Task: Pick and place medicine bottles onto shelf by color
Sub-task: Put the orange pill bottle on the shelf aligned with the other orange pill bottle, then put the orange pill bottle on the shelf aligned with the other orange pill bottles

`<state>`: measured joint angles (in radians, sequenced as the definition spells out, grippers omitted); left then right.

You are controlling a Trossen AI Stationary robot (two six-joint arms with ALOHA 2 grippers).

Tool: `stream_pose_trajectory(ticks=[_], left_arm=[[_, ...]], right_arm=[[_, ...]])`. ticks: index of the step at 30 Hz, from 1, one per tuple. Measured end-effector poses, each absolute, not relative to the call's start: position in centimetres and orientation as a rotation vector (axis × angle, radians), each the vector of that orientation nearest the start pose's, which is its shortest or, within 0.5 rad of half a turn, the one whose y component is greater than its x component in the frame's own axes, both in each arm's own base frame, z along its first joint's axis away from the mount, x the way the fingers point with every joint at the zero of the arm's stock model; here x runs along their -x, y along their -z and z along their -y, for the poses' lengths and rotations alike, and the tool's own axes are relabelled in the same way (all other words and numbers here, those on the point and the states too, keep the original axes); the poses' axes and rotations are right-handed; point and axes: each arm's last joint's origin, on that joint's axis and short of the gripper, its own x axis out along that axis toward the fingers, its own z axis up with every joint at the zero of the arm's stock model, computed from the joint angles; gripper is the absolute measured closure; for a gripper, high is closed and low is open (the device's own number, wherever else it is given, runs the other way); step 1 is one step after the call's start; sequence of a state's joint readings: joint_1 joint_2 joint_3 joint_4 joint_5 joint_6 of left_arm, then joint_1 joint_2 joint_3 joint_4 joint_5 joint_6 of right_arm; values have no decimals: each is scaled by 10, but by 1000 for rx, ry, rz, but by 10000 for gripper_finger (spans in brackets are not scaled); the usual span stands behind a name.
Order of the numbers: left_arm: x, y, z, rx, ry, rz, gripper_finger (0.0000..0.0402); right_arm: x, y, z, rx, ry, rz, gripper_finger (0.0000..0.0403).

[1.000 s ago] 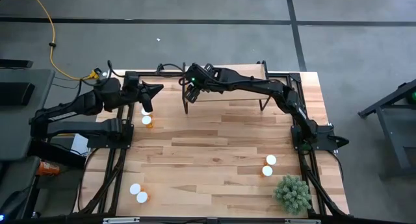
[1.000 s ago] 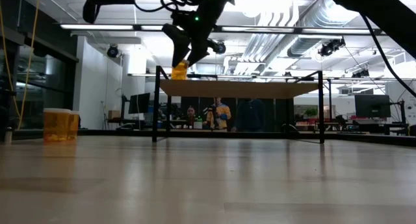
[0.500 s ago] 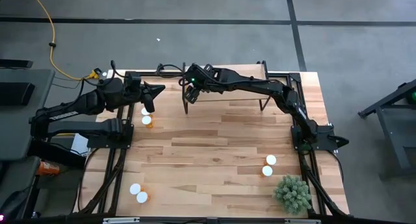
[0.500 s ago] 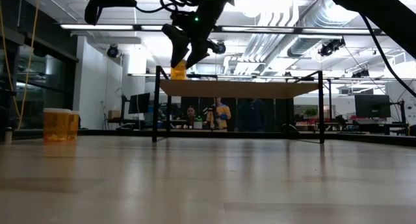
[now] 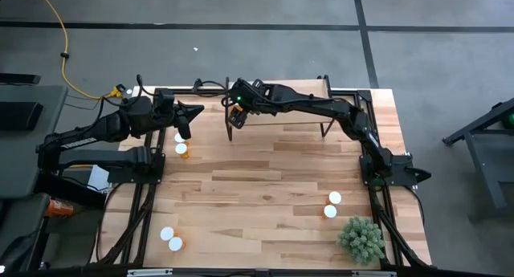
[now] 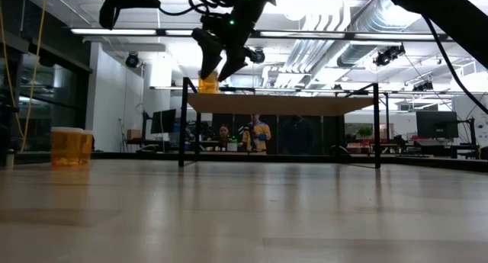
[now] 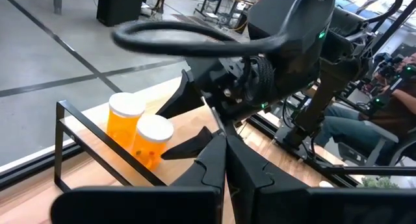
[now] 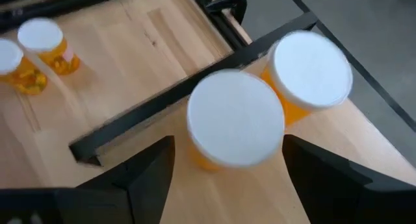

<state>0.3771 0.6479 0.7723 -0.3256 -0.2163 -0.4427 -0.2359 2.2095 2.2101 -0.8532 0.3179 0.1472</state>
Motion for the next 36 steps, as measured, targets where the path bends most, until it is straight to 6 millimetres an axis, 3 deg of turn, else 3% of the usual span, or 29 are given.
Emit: stream_pose_trajectory(ticks=[14,19,25,30,36], left_arm=[[-127,-334,-57,410,-615,-81,401],[-124,-336,-53,314,-513,-105,401],[-117,-335,-47,277,-429,-101,401],[-109,-322,-37,291,-337,-25,401],[-102,-303,-26,363,-244,137,401]], right_arm=[[-429,-346,109,23,471,-950,125],[-409,-364,85,17,383,-1004,125],[-392,-390,40,50,312,-945,125],[-353,-373,9,14,335,-888,126],[-280,-346,-19,-330,359,-707,126]])
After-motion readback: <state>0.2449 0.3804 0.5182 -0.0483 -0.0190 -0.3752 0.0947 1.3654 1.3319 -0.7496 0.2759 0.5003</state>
